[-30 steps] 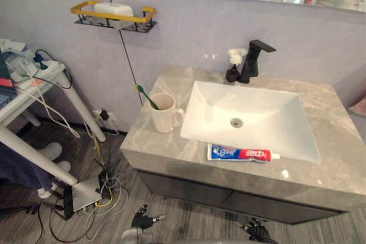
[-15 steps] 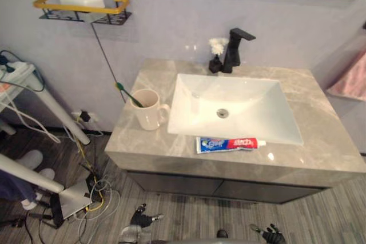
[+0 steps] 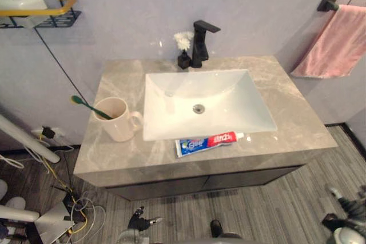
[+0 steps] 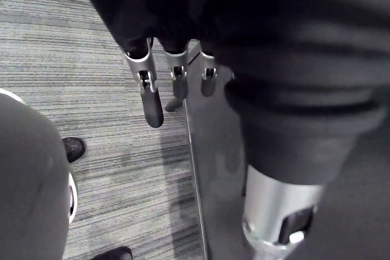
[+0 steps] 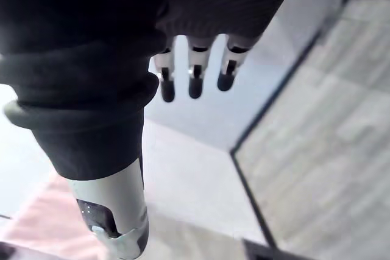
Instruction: Organize washtable
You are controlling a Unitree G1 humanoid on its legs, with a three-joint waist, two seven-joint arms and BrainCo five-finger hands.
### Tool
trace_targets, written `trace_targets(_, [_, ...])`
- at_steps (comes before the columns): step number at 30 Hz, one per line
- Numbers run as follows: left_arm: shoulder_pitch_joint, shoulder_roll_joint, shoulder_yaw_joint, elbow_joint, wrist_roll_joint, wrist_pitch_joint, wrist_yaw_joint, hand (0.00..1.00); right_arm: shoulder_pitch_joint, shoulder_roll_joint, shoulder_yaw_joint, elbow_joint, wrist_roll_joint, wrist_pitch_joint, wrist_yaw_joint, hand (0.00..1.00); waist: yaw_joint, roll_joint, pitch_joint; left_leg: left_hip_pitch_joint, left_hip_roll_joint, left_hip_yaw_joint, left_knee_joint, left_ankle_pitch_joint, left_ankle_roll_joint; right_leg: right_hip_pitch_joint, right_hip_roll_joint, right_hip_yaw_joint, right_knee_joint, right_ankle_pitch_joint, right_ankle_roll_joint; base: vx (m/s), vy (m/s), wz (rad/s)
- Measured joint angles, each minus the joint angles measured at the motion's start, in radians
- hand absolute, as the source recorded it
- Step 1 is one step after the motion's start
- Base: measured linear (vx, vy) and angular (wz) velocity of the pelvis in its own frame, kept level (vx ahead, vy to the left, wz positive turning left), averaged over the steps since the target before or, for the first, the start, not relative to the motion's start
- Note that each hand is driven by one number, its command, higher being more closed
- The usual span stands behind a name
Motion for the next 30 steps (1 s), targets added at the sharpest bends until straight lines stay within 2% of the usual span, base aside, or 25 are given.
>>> trace_targets(2, [0.007,-0.003,0.003,-0.003,0.000,0.000,-0.001,0.00,-0.009,-0.043,-0.048,-0.109,-0.063,0.010,-0.023,0.00,-0.009,0.000,-0.002,0.000,0.000,-0.001,0.000,-0.002,0.000,-0.009,0.002,0.007,0.009,0.000,0.000,-0.03,-0.039,-0.12])
trace_targets(6, [0.030,-0.004,0.004,-0.019,0.002,0.000,-0.003,0.00,-0.022,-0.104,-0.090,-0.254,-0.121,0.005,-0.025,0.00,-0.031,-0.001,-0.016,0.002,-0.001,0.000,0.004,-0.013,0.003,-0.018,0.007,0.021,0.017,0.000,0.000,-0.05,-0.041,-0.14])
trace_targets(9, [0.035,-0.003,0.003,-0.019,0.002,0.000,-0.012,0.00,-0.025,-0.172,-0.083,-0.343,-0.148,-0.013,-0.005,0.00,-0.033,-0.001,-0.025,0.001,-0.002,-0.001,0.013,-0.019,0.006,-0.029,0.010,0.034,0.029,0.000,0.000,-0.03,-0.032,-0.15])
trace_targets(10, [0.037,-0.003,0.003,-0.019,0.002,0.000,-0.020,0.00,-0.026,-0.215,-0.064,-0.370,-0.147,-0.035,0.019,0.00,-0.033,-0.004,-0.028,0.001,-0.002,-0.001,0.018,-0.021,0.006,-0.029,0.010,0.036,0.031,0.000,0.000,-0.05,-0.032,-0.04])
trace_targets(12, [0.040,-0.002,0.002,-0.018,0.001,-0.001,-0.026,0.00,-0.029,-0.301,-0.007,-0.407,-0.140,-0.066,0.062,0.00,-0.033,-0.007,-0.033,0.001,-0.004,-0.004,0.020,-0.021,0.006,-0.030,0.009,0.035,0.033,0.000,0.000,-0.04,-0.034,0.00])
trace_targets(15, [0.041,-0.002,0.002,-0.019,0.000,-0.007,-0.041,0.00,-0.061,-0.464,0.131,-0.470,-0.067,-0.138,0.168,0.00,-0.028,-0.010,-0.039,-0.004,-0.006,-0.019,0.025,-0.021,0.007,-0.030,0.004,0.025,0.037,-0.001,0.001,-0.04,-0.039,0.08])
trace_targets(16, [0.041,-0.002,0.002,-0.019,-0.001,-0.012,-0.044,0.00,-0.069,-0.494,0.162,-0.475,-0.054,-0.150,0.186,0.00,-0.026,-0.008,-0.041,-0.005,-0.007,-0.023,0.026,-0.021,0.007,-0.029,0.004,0.023,0.037,-0.001,0.001,-0.03,-0.037,0.15])
trace_targets(18, [0.046,-0.001,-0.005,-0.020,-0.001,-0.024,-0.048,0.00,-0.113,-0.590,0.282,-0.478,-0.011,-0.187,0.256,0.00,-0.027,-0.008,-0.050,-0.018,-0.012,-0.045,0.032,-0.020,0.007,-0.029,-0.004,0.005,0.038,-0.002,0.002,-0.02,-0.036,0.22])
trace_targets(24, [0.053,0.006,-0.017,-0.024,-0.003,-0.039,-0.066,0.00,-0.204,-0.722,0.516,-0.456,0.085,-0.201,0.378,0.00,-0.023,-0.009,-0.061,-0.037,-0.018,-0.084,0.034,-0.016,0.013,-0.027,-0.013,-0.040,0.038,-0.004,0.003,-0.01,-0.033,0.21])
trace_targets(25, [0.053,0.009,-0.023,-0.022,-0.004,-0.041,-0.068,0.00,-0.206,-0.751,0.555,-0.443,0.103,-0.203,0.401,0.00,-0.021,-0.018,-0.066,-0.047,-0.018,-0.097,0.035,-0.014,0.017,-0.027,-0.015,-0.065,0.032,-0.004,0.003,0.01,-0.061,0.33])
trace_targets(30, [0.045,0.018,-0.051,-0.017,-0.004,-0.043,-0.070,0.00,-0.233,-0.848,0.698,-0.390,0.170,-0.203,0.486,0.00,0.001,-0.020,-0.081,-0.066,-0.017,-0.150,0.036,-0.009,0.024,-0.013,-0.016,-0.131,0.018,-0.003,0.002,0.02,-0.056,0.26])
